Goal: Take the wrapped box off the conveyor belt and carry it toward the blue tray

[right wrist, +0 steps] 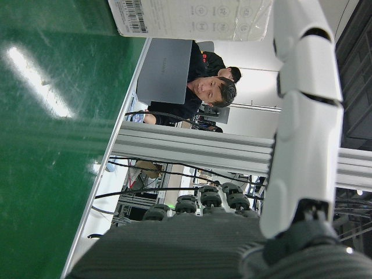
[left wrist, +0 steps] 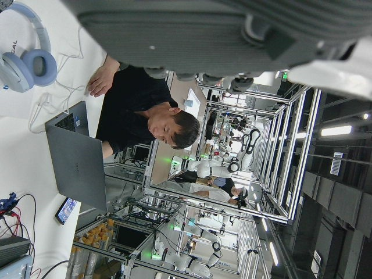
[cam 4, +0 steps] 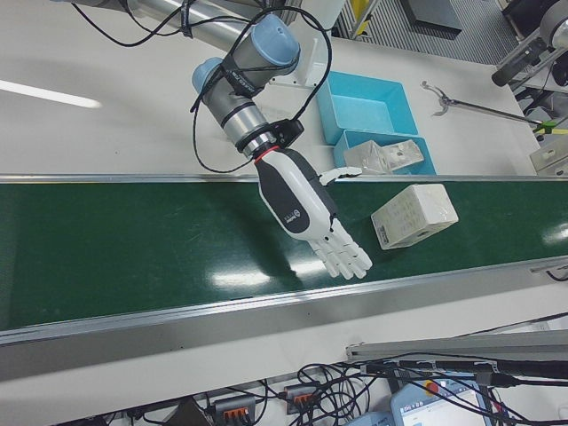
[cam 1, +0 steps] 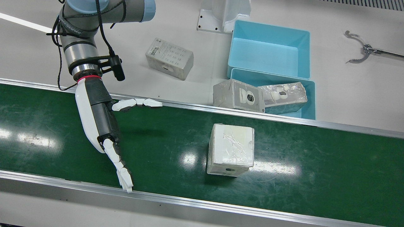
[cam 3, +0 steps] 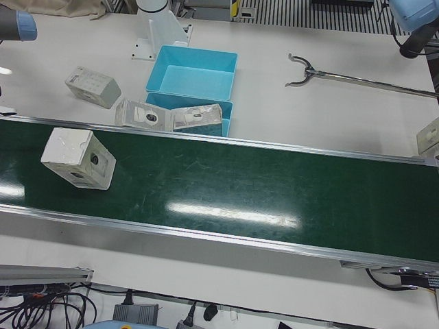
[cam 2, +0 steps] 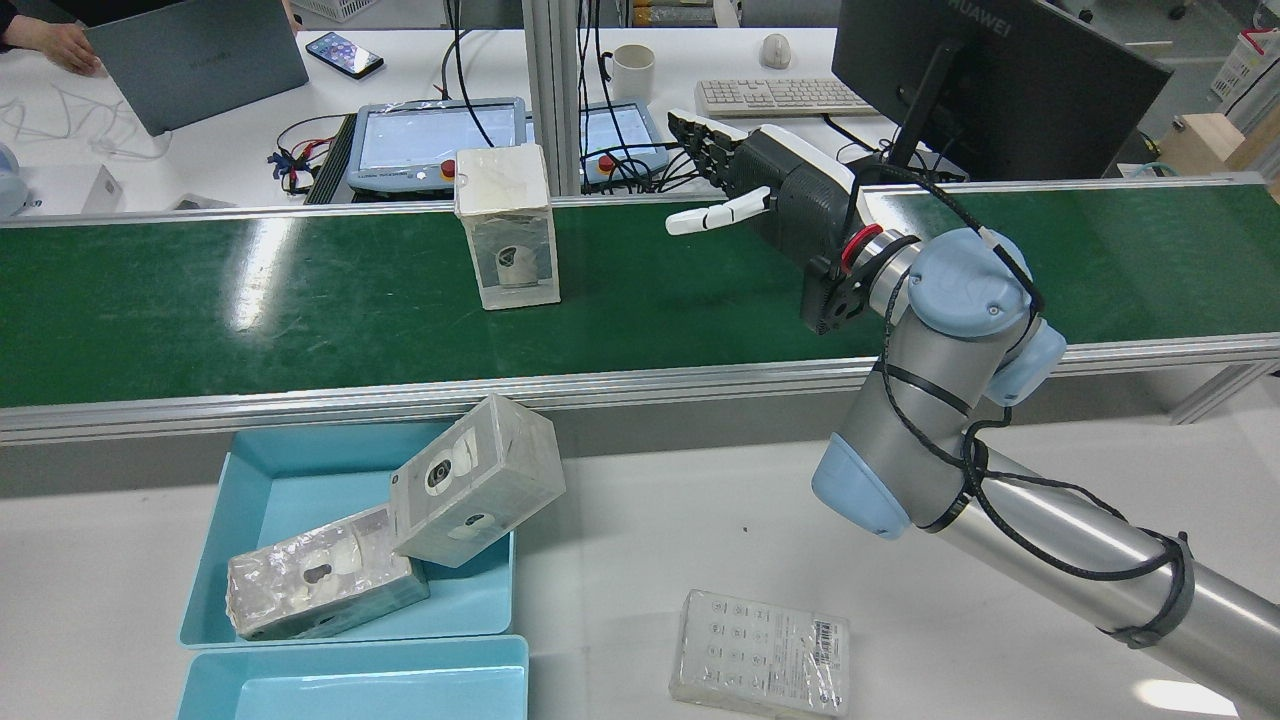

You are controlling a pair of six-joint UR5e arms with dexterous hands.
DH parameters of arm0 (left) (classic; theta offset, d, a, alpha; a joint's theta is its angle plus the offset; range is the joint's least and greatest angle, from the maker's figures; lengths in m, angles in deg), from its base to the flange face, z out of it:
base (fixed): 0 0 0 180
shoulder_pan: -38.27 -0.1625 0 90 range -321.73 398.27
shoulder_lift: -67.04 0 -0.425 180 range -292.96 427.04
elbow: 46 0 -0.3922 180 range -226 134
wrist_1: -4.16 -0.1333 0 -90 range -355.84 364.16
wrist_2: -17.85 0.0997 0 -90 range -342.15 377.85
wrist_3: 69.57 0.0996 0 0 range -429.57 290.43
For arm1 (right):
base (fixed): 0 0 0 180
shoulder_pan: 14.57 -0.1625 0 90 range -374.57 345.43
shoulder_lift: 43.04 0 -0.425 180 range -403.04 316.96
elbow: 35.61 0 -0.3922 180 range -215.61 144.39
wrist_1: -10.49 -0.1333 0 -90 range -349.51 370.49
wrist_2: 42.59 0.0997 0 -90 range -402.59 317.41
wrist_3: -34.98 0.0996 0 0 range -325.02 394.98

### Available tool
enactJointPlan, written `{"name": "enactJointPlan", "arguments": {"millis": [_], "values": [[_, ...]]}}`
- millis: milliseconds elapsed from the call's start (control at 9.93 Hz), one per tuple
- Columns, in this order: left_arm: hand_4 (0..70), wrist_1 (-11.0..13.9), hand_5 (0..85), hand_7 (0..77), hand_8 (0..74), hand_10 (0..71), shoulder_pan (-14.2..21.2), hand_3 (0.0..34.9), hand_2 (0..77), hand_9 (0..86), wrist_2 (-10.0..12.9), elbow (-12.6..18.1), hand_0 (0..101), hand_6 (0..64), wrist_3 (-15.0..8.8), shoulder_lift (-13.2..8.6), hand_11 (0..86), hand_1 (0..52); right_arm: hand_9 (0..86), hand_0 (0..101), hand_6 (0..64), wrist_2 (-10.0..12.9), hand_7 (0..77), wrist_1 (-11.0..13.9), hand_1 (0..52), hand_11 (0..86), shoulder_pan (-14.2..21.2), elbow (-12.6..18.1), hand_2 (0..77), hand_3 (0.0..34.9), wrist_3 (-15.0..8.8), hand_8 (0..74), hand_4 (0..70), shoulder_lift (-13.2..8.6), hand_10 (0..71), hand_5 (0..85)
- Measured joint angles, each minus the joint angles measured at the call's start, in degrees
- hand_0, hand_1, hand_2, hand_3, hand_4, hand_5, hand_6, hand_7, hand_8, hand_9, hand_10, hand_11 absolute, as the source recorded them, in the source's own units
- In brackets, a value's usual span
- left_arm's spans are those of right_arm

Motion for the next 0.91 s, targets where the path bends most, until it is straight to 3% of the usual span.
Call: {"name": "enactJointPlan", "arguments": {"millis": [906], "values": [[0.0, 0.0, 1.1, 0.0, 0.0, 0.0, 0.0, 0.0, 1.1, 0.0, 0.0, 0.0, 0, 0.0, 0.0, 0.0, 0.0, 0.0, 3.3, 47, 0.0, 1.5, 0.5, -1.0, 15.3, 3.3, 1.2, -2.0, 15.8, 0.0, 0.0, 3.3, 3.8, -0.4, 1.1, 3.3]]}}
